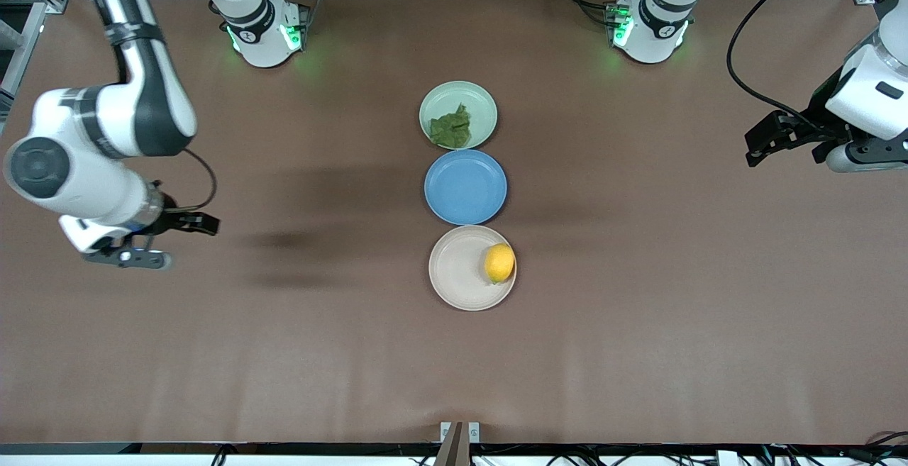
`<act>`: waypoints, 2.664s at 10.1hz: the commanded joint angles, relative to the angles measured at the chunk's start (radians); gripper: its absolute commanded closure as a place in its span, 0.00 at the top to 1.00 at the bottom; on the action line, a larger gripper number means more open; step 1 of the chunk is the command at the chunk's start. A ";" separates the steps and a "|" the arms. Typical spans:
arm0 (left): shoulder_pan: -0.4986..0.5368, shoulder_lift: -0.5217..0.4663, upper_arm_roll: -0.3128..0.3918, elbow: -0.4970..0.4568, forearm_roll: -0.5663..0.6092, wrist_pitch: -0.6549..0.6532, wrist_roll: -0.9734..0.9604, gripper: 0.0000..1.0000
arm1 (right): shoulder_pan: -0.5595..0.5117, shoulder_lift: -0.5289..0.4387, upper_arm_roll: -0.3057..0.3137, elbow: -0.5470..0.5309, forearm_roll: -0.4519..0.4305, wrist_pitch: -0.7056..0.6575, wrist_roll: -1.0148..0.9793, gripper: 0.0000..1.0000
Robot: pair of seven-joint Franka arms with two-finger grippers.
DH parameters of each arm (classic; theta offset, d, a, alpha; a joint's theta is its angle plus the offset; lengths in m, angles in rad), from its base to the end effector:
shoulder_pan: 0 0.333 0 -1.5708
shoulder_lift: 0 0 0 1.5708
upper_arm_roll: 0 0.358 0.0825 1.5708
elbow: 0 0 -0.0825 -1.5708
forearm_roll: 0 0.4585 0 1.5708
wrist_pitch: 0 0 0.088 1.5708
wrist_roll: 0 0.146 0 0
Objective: Place lemon and lettuce in plates
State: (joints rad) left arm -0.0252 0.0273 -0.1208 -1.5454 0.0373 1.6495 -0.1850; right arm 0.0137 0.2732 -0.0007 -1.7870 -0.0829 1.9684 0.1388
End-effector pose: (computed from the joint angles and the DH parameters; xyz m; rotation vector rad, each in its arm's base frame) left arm 0.6438 -0.0884 0.6316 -3.1176 -0.0587 -0.1272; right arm 0.6940 0.0007 0.3596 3.0539 -0.1378 -0.1313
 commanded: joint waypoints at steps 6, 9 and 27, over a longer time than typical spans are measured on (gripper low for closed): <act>0.004 -0.004 0.006 0.005 -0.016 -0.011 0.028 1.00 | -0.018 -0.021 -0.033 0.089 0.029 -0.029 -0.061 1.00; 0.002 -0.003 0.004 0.001 -0.016 -0.011 0.025 1.00 | -0.020 -0.090 -0.032 0.104 0.031 -0.121 -0.059 1.00; 0.007 -0.009 0.006 0.034 -0.036 -0.100 0.027 1.00 | -0.001 -0.278 -0.028 0.305 0.011 -0.370 -0.048 1.00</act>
State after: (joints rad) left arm -0.0243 0.0260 -0.1150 -1.5231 0.0342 1.5727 -0.1845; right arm 0.0070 -0.0392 -0.0263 -1.5378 -0.0765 1.6223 0.0918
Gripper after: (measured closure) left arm 0.000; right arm 0.000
